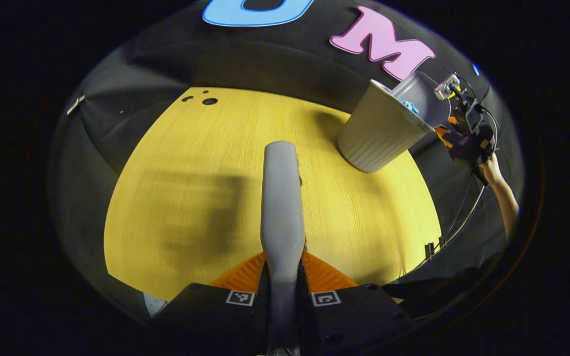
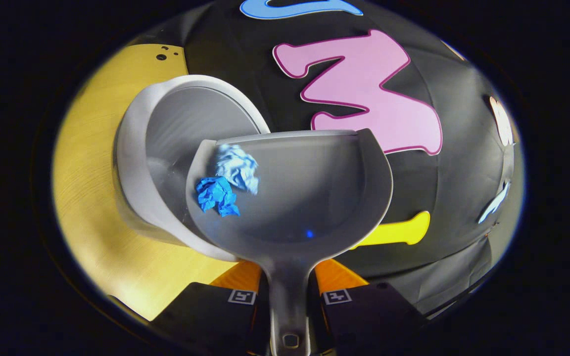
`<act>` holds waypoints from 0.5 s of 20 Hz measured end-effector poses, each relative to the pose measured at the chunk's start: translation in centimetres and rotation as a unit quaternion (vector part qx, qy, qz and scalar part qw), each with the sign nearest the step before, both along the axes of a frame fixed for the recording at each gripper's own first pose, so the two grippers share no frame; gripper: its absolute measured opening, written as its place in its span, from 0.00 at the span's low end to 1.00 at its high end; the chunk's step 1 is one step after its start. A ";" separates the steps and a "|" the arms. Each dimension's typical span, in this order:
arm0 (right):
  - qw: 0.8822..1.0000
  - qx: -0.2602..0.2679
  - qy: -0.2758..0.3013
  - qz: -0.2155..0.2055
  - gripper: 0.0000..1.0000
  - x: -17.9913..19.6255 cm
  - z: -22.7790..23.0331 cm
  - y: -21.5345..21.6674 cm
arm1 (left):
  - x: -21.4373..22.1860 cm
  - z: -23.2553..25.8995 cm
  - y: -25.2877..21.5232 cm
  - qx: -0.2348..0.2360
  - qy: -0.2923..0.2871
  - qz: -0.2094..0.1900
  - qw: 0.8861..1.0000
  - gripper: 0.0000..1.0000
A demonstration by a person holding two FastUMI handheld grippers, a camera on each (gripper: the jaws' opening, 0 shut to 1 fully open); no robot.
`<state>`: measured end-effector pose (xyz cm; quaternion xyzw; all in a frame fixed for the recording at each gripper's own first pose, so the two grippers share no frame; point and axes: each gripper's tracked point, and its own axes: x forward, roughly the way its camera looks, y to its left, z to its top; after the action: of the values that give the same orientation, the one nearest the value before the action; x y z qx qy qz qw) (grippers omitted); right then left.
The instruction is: Pick up the small broom and dustpan from the desktop, sweep the trash into the dustpan with the broom, and then empty the trash into the garbage bin.
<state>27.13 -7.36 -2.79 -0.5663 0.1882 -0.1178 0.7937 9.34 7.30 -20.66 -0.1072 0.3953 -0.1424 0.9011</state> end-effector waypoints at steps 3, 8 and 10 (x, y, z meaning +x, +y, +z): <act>0.999 -0.027 -0.018 0.000 0.34 -0.3 0.3 0.3 | 0.0 -0.2 0.1 -0.002 0.003 0.002 1.000 0.31; 0.985 -0.163 -0.050 0.041 0.34 -0.2 1.3 2.3 | 0.0 -0.4 0.4 0.003 0.005 -0.001 1.000 0.27; 0.977 -0.197 -0.060 0.048 0.34 -0.1 1.6 2.9 | -0.2 -0.4 0.3 0.001 0.007 0.000 1.000 0.28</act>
<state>27.07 -4.47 -1.22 -0.7121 0.0862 -0.1481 0.6809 9.17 7.59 -21.10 -0.1073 0.4013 -0.1418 0.8985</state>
